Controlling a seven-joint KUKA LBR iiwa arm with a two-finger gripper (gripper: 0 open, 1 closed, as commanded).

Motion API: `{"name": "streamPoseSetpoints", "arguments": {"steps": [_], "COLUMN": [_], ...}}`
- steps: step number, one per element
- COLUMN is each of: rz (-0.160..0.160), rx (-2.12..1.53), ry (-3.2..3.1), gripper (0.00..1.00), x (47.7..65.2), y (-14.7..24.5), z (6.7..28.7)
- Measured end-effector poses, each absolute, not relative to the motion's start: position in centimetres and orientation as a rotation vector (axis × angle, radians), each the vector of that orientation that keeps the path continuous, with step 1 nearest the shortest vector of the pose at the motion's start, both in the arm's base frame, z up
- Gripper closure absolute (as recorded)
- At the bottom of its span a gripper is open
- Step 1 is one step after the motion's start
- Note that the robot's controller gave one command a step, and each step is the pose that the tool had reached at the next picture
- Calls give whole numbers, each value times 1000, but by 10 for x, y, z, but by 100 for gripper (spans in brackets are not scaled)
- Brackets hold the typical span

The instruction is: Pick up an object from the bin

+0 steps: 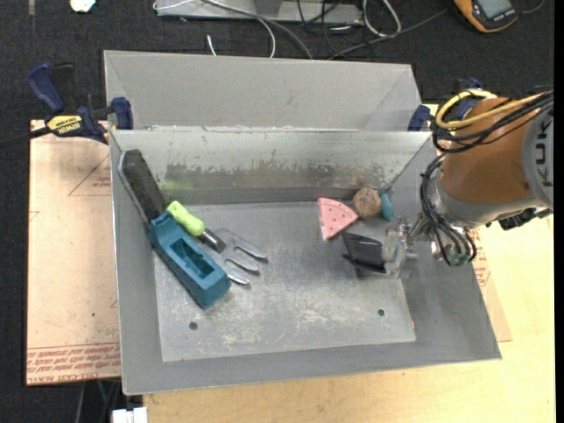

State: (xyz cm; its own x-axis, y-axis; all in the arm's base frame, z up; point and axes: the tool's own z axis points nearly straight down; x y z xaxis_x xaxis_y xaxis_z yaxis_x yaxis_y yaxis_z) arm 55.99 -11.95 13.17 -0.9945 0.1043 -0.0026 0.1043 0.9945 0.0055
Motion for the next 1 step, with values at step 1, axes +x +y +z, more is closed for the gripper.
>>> {"name": "streamPoseSetpoints", "arguments": {"steps": [1], "rz": [10], "rx": [157], "ry": [3137], "gripper": [100], "x": [552], "y": [-124], "z": [195]}}
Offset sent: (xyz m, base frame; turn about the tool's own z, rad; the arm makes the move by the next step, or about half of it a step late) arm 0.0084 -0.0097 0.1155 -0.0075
